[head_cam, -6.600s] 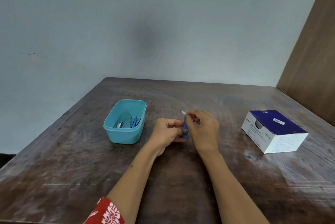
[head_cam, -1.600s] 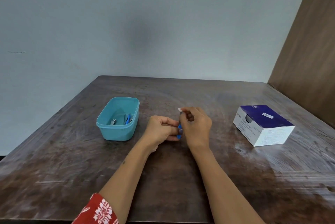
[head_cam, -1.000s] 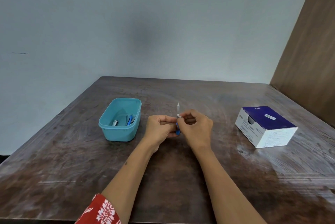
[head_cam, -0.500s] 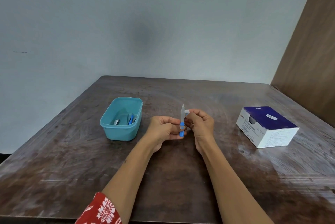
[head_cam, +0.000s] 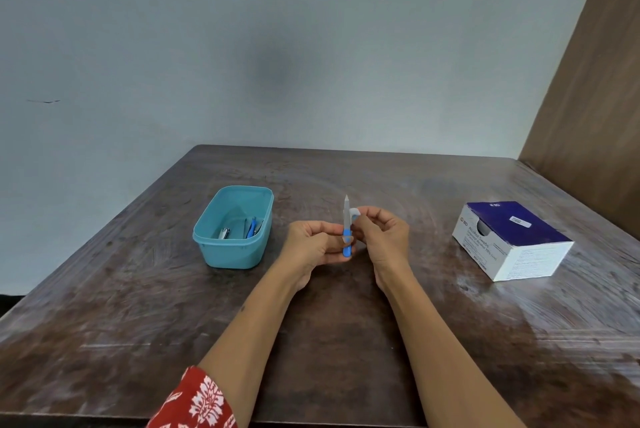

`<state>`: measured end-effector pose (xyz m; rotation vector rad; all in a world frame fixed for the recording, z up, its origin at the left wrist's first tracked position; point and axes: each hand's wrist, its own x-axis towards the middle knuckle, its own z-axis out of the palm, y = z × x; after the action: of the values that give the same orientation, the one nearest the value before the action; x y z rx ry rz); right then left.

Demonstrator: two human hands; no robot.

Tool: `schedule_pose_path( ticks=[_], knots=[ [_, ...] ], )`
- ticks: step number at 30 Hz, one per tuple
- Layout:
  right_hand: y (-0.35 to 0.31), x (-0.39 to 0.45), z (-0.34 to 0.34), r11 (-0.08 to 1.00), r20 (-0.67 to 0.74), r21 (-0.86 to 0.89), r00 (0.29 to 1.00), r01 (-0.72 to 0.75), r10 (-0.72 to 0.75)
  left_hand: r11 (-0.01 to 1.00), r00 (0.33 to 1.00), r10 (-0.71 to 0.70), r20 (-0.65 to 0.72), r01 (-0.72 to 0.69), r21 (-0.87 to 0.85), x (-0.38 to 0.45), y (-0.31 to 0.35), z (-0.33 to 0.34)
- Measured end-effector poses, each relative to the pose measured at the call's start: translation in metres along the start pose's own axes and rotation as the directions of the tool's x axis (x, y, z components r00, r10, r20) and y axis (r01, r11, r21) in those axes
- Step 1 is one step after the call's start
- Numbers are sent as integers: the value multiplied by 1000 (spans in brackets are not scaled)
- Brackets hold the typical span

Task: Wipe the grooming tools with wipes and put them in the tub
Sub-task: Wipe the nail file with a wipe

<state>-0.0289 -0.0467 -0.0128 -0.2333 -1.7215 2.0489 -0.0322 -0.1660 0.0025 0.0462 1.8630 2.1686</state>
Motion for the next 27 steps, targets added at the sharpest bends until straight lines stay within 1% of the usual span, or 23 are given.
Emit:
schedule_pose_path(
  ticks=[3, 5, 7, 9, 11, 13, 16, 18, 22, 24, 27],
  knots=[
    [-1, 2, -2, 998, -34, 69, 999, 13, -11, 999, 998, -26, 53, 24, 45, -1, -1, 0],
    [-1, 3, -4, 997, -42, 75, 999, -2, 5, 998, 998, -12, 55, 9, 59, -1, -1, 0],
    [0, 3, -4, 999, -33, 47, 999, -25, 26, 998, 999, 29, 30, -30, 56, -1, -1, 2],
    [2, 2, -3, 999, -7, 11, 999, -43, 43, 997, 997, 66, -28, -64, 50, 0, -1, 3],
    [2, 1, -2, 999, 17, -14, 999, -49, 49, 996, 995, 75, -66, -72, 44, 1, -1, 2],
    [0, 1, -2, 1000, 13, 2, 999, -30, 30, 997, 998, 53, -39, -51, 54, 1, 0, 1],
    [-3, 2, -4, 998, -33, 56, 999, -5, 7, 997, 1000, 19, 14, -20, 78, 0, -1, 0],
    [-3, 2, -4, 999, -40, 48, 999, -7, 9, 996, 999, 31, 6, -32, 81, 0, -2, 1],
    [-1, 0, -2, 999, -5, -23, 1000, -22, 22, 995, 995, 81, -64, -76, 66, 2, -2, 1],
    [-2, 1, -2, 999, -17, 30, 999, -39, 40, 996, 998, 61, -30, -59, 64, 1, -2, 1],
    [-5, 3, -4, 978, -44, 190, 994, -87, 97, 995, 998, 34, 44, -38, 87, -1, -2, 2]
  ],
)
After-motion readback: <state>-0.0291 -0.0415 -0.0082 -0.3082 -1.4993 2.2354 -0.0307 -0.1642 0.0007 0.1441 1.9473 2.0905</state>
